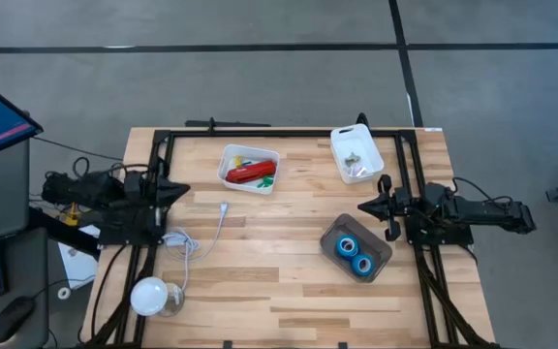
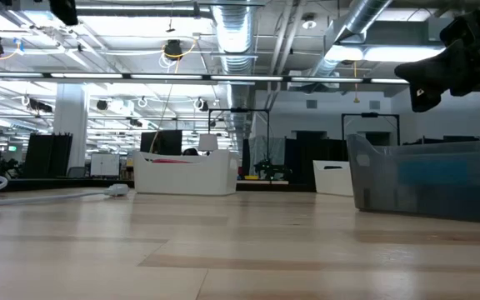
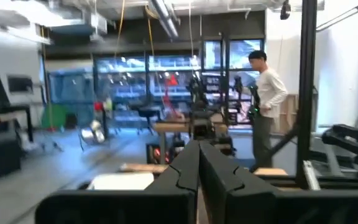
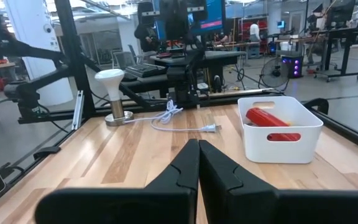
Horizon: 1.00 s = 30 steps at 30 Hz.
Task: Pick and place Stapler, Stapler remover, tape
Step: Return to Home Position
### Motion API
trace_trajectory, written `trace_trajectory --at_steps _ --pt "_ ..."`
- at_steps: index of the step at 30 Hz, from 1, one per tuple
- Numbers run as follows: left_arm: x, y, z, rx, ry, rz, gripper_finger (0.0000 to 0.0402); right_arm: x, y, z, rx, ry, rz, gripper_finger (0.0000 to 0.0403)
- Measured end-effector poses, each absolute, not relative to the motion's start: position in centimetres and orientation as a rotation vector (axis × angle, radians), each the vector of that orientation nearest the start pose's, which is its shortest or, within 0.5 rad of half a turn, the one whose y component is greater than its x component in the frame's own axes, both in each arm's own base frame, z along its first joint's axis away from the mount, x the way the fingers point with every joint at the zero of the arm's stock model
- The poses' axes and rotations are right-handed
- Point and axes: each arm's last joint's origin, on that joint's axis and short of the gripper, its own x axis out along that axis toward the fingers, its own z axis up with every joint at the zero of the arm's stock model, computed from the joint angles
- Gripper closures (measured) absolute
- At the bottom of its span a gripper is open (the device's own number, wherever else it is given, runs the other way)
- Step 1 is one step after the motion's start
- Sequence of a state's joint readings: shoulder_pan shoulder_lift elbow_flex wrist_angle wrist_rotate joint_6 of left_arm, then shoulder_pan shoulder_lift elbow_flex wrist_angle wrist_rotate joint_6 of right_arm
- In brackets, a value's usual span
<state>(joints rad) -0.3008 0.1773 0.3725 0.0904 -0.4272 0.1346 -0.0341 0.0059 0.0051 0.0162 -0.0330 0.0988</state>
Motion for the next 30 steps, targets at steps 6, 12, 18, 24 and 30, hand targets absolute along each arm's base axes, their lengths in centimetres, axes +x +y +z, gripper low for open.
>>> trace_trajectory --at_steps 6,12,18,24,30 --pt "5.6 -0.8 27.5 0.015 -0.262 0.021 0.04 9.8 -0.2 16.6 0.095 -0.015 0.0 0.0403" --pt "5.7 -1.1 26.8 0.064 -0.231 -0.046 0.04 9.8 -0.2 16.6 0.096 -0.015 -0.001 0.0403" --pt "7.0 -1.5 23.9 0.063 -0.142 -0.062 0.04 9.8 -0.2 16.6 0.103 -0.015 -0.003 0.0403" --pt "7.9 -1.8 21.9 0.061 -0.101 -0.067 0.04 9.8 -0.2 16.6 0.099 -0.015 -0.004 0.0403" --pt "8.5 -2.0 20.3 0.05 -0.099 -0.075 0.04 9.8 -0.3 16.6 0.098 -0.015 -0.005 0.0403"
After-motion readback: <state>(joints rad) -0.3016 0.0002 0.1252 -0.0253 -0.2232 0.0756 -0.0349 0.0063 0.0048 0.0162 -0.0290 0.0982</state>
